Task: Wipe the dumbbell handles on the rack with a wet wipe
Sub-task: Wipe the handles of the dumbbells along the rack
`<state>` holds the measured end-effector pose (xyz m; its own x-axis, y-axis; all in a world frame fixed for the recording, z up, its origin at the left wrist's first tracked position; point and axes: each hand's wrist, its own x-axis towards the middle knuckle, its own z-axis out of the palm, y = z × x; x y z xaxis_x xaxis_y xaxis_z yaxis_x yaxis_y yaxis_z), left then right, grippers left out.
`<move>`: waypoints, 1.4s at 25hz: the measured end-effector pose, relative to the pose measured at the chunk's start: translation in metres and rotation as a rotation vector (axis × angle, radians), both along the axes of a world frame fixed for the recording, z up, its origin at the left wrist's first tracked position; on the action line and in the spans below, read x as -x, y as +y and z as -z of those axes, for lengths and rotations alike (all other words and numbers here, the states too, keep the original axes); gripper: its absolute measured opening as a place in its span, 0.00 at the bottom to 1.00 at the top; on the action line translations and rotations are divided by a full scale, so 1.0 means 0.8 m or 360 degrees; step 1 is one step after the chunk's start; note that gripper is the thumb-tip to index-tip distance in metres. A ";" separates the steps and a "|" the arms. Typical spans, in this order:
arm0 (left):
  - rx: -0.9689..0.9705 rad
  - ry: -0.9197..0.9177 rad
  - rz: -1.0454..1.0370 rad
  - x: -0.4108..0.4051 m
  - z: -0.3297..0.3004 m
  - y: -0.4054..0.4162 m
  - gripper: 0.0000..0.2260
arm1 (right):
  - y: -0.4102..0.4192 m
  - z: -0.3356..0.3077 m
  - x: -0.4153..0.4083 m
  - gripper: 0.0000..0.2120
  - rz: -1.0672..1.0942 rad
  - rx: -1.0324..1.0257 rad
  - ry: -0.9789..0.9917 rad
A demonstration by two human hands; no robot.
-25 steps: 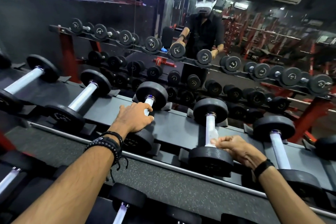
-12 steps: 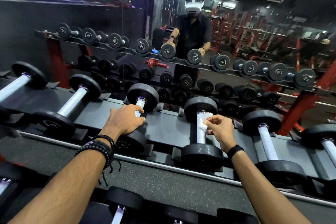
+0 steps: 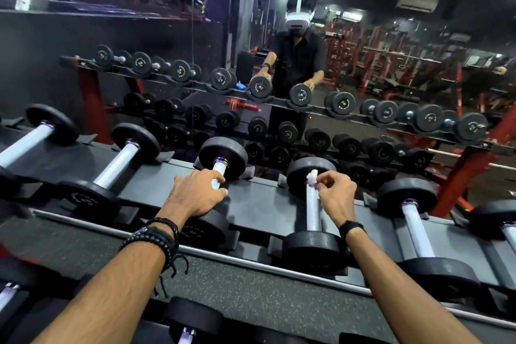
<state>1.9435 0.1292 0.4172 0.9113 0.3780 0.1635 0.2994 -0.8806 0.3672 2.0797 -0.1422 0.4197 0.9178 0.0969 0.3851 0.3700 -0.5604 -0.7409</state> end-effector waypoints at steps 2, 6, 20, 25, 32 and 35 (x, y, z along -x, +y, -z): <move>-0.0005 -0.0004 0.0002 0.000 0.001 0.001 0.16 | 0.008 0.003 -0.001 0.06 0.0047 -0.0024 -0.0146; 0.0012 -0.0004 0.0014 -0.002 0.001 0.002 0.16 | -0.002 0.027 -0.017 0.06 0.0324 -0.0324 0.0291; -0.0022 -0.0003 -0.0001 -0.003 0.003 0.001 0.16 | 0.005 0.026 -0.027 0.08 0.0469 -0.0507 0.0365; -0.0020 -0.0004 -0.0021 -0.003 0.003 0.000 0.16 | 0.004 0.049 -0.038 0.13 0.0431 -0.0660 0.0706; 0.0006 0.0003 0.0004 -0.005 0.005 0.003 0.17 | 0.004 0.044 -0.044 0.17 0.0584 -0.0420 0.0443; 0.0016 0.0008 -0.0011 -0.004 0.004 0.002 0.17 | 0.006 0.051 -0.048 0.18 0.0392 -0.0876 0.0829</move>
<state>1.9467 0.1312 0.4144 0.9095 0.3859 0.1548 0.3074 -0.8748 0.3746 2.1177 -0.1373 0.3788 0.9631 -0.2118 -0.1659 -0.1871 -0.0842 -0.9787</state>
